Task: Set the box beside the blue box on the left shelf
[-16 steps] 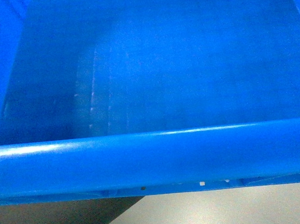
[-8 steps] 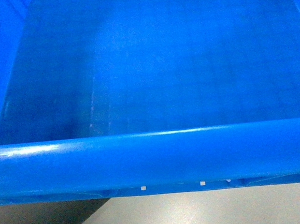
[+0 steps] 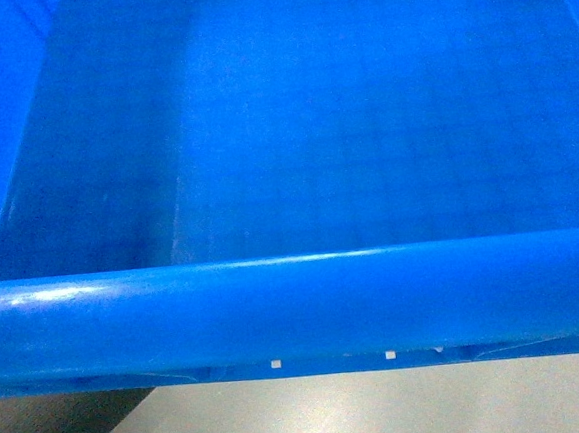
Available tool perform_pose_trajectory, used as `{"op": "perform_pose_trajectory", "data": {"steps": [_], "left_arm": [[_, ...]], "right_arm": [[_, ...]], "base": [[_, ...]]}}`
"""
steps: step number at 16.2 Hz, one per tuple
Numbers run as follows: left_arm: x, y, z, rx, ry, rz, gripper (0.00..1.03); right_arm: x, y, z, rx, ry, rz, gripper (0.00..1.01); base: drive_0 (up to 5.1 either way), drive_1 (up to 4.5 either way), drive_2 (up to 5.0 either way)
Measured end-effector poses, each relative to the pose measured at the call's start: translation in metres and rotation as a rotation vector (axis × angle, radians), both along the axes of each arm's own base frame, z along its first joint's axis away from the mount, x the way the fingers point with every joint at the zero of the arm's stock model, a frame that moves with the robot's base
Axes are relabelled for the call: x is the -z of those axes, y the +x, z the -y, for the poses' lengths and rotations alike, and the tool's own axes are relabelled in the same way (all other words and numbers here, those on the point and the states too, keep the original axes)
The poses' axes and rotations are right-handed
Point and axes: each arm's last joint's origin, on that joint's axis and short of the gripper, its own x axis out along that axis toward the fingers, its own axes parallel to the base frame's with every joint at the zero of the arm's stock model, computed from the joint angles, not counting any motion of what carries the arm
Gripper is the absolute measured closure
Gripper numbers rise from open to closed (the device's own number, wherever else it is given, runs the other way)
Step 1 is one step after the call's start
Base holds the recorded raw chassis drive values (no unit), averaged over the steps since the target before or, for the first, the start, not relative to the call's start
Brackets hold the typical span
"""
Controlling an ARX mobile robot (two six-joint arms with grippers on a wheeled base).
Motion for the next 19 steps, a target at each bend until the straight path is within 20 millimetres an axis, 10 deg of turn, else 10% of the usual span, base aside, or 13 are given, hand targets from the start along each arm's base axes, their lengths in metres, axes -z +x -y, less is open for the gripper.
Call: {"op": "perform_pose_trajectory", "data": {"steps": [19], "left_arm": [[-0.0001,0.0000,0.0000,0.000,0.000,0.001,0.94]], "right_arm": [[0.0000,0.0000,0.0000,0.000,0.000,0.000,0.92]], "base": [[-1.5,-1.53,-1.5]]}}
